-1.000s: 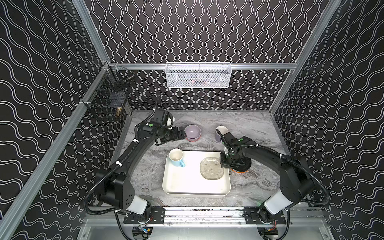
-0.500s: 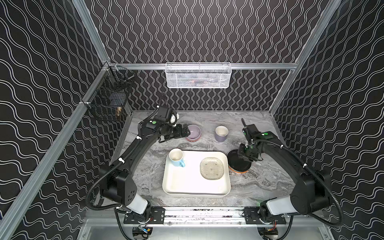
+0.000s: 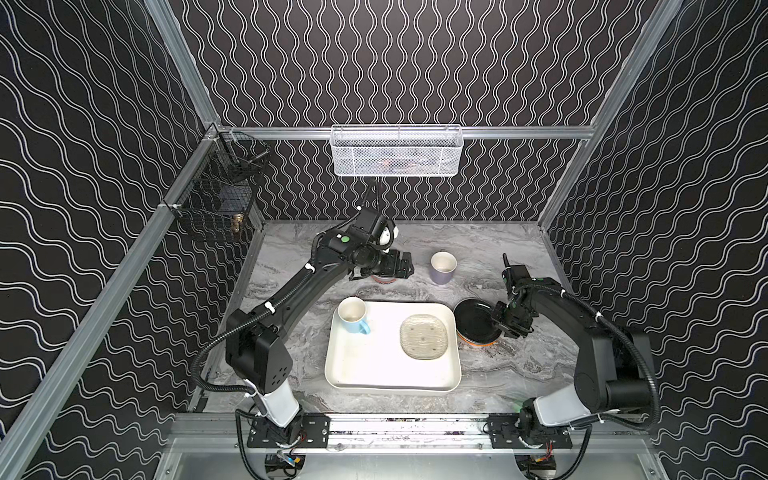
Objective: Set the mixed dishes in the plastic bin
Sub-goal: 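Move right gripper to dark plate rim while left gripper reaches toward plates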
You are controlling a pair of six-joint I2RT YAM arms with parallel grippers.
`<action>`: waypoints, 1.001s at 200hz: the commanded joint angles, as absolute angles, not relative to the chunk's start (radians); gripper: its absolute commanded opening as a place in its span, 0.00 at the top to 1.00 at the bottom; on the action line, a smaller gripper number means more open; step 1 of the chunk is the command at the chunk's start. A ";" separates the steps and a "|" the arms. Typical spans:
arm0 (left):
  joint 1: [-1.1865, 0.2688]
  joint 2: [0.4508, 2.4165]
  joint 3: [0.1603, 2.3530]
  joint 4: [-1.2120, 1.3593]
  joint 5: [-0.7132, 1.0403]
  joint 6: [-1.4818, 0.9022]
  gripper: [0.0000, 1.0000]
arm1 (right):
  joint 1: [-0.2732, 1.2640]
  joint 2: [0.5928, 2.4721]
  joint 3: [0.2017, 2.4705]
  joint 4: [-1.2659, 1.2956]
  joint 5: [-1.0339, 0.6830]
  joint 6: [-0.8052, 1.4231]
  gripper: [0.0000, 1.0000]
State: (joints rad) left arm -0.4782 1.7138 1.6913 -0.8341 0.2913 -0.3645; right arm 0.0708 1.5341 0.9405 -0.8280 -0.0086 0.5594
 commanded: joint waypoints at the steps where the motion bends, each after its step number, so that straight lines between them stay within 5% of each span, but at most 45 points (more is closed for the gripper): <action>1: -0.481 1.730 1.714 -0.857 0.285 -0.344 0.01 | 0.059 1.547 0.935 -0.789 0.022 0.560 0.65; 60: -0.499 1.789 1.774 -0.864 0.307 -0.340 0.01 | 0.023 1.577 0.928 -0.741 -0.010 0.528 0.71; 120: -0.539 1.857 1.831 -0.865 0.356 -0.323 0.01 | 0.011 1.566 0.925 -0.736 -0.021 0.518 0.90; 200: -0.576 1.896 1.858 -0.862 0.375 -0.327 0.01 | 0.008 1.511 0.938 -0.785 -0.033 0.511 0.93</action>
State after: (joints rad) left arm -0.5755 1.8942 1.8439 -0.8612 0.3637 -0.3420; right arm 0.0063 1.5269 0.9249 -0.7444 -0.0429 0.5125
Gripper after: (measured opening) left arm 0.986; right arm 0.075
